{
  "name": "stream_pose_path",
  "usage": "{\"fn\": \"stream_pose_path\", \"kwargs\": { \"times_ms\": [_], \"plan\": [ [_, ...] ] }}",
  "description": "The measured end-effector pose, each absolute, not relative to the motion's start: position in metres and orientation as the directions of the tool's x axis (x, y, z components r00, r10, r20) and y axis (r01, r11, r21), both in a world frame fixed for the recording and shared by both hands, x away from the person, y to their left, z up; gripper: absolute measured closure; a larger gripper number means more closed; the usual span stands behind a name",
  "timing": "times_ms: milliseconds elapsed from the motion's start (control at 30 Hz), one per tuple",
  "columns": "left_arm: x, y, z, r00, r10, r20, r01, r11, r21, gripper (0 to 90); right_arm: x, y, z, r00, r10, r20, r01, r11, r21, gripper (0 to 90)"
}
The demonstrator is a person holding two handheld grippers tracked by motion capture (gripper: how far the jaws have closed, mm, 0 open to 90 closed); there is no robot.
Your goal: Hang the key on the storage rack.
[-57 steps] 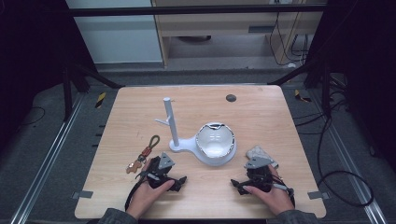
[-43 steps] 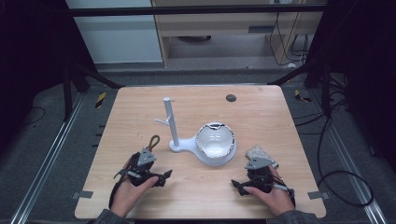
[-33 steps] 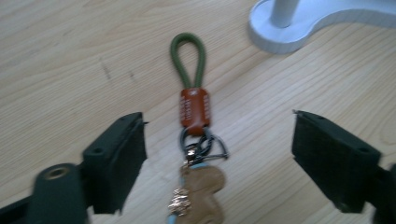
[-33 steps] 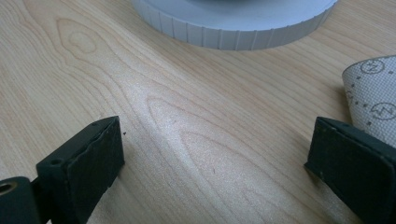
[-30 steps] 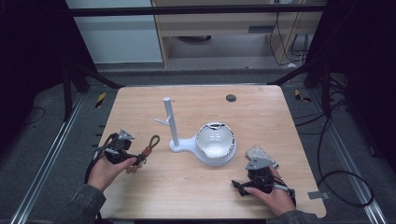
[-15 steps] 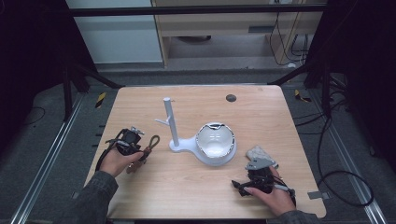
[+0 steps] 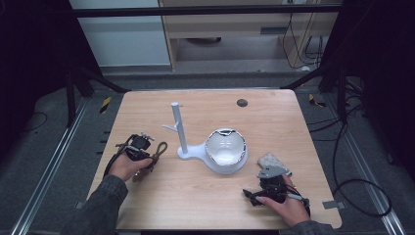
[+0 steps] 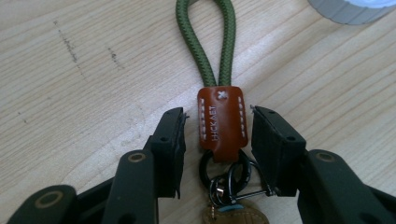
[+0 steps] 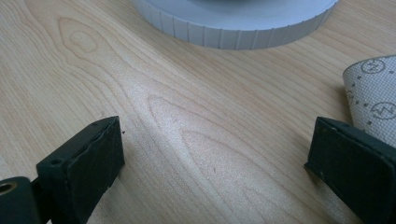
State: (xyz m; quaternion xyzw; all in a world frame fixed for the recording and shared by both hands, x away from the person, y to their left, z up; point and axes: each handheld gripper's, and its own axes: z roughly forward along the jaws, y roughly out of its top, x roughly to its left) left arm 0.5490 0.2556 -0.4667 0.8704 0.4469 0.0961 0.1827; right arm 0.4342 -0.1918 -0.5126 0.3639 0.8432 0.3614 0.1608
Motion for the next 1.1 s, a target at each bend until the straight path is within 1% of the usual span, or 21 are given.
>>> {"fn": "stream_pose_path", "kwargs": {
  "times_ms": [300,433,533,767,933,967,1100],
  "plan": [
    [0.550,0.253,-0.468,0.593,0.805,0.004,0.737,-0.545,0.399,60.0,0.434,-0.192,-0.513,-0.684,0.729,-0.008,0.497,0.475,0.727,3.5],
    [0.550,0.252,-0.469,0.597,0.802,0.009,0.733,-0.551,0.399,64.8,0.434,-0.192,-0.513,-0.684,0.729,-0.008,0.497,0.475,0.727,3.5],
    [0.547,0.253,-0.466,0.601,0.799,0.014,0.726,-0.553,0.409,65.7,0.434,-0.192,-0.513,-0.684,0.729,-0.008,0.497,0.474,0.727,3.5],
    [0.530,0.260,-0.455,0.598,0.802,0.011,0.694,-0.524,0.494,65.8,0.434,-0.192,-0.513,-0.685,0.729,-0.008,0.497,0.475,0.727,3.5],
    [0.509,0.266,-0.442,0.603,0.797,0.035,0.631,-0.503,0.590,65.8,0.434,-0.192,-0.513,-0.685,0.729,-0.008,0.497,0.474,0.727,3.5],
    [0.505,0.268,-0.441,0.601,0.799,0.027,0.620,-0.487,0.616,65.8,0.434,-0.192,-0.513,-0.685,0.729,-0.008,0.497,0.475,0.727,3.4],
    [0.489,0.270,-0.435,0.606,0.795,0.025,0.580,-0.463,0.671,65.8,0.435,-0.192,-0.513,-0.685,0.728,-0.005,0.498,0.473,0.727,2.9]
  ]
}}
